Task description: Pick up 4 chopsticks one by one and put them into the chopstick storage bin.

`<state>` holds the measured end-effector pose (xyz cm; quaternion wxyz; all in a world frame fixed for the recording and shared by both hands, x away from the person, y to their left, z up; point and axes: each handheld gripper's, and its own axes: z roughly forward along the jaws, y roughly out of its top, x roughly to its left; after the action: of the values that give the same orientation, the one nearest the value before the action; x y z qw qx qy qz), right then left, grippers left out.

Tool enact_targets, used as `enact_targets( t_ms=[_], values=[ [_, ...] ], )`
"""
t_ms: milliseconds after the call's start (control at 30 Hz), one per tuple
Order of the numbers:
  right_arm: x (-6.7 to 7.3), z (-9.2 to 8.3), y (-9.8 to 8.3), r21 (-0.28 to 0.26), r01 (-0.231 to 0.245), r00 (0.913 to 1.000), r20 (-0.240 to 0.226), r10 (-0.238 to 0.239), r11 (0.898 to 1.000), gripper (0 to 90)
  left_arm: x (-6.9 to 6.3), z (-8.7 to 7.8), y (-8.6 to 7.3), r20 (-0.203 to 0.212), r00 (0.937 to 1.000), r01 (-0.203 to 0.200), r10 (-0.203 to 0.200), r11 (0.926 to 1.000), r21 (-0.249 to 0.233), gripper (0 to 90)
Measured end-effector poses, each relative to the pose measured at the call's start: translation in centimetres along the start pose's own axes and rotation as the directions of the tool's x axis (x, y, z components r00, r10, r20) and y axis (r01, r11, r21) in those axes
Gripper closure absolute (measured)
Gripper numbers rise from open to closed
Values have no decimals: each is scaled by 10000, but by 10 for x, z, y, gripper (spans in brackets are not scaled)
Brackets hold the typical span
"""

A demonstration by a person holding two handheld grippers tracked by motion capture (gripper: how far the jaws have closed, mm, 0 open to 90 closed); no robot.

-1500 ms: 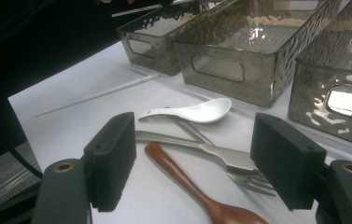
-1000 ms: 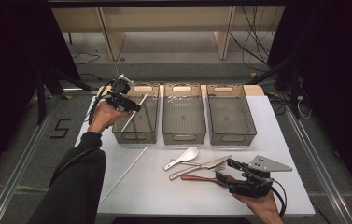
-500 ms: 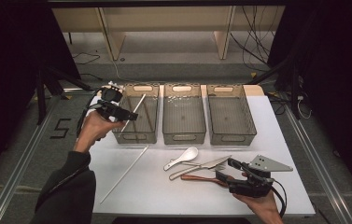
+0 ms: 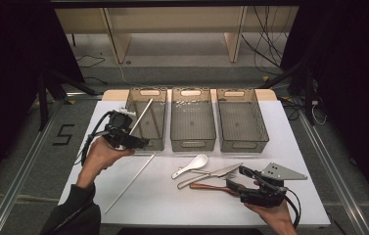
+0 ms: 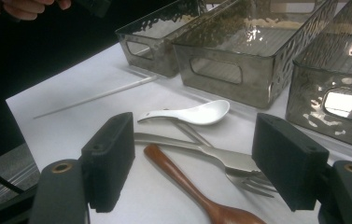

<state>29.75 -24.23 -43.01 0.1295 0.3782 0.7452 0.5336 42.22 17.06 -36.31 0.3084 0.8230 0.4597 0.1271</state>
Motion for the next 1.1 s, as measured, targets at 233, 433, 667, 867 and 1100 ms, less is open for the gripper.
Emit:
enact_targets(
  t_ms=[233, 433, 667, 867, 1100],
  values=[
    [1, 1, 0, 38, 7, 10000, -23, -7, 10000, 306, -8, 3, -15, 78, 10000, -63, 62, 9997, 222, 161],
    [2, 1, 0, 34, 43, 10000, -15, -43, 10000, 306, -6, 8, -28, -129, 9999, -91, 100, 9977, 677, 171],
    [3, 0, 0, 56, 89, 10000, -18, -89, 9999, 306, -5, 22, -43, -501, 9981, -248, 353, 9803, 1962, 218],
    [3, 0, 0, 55, 117, 9999, -8, -117, 9999, 306, -2, 28, -52, -514, 9982, -147, 293, 9645, 2636, 283],
    [3, 1, -1, 80, 156, 9999, -34, -156, 9998, 306, -3, 39, -62, -245, 9991, -243, 342, 9443, 3282, 416]
  ],
)
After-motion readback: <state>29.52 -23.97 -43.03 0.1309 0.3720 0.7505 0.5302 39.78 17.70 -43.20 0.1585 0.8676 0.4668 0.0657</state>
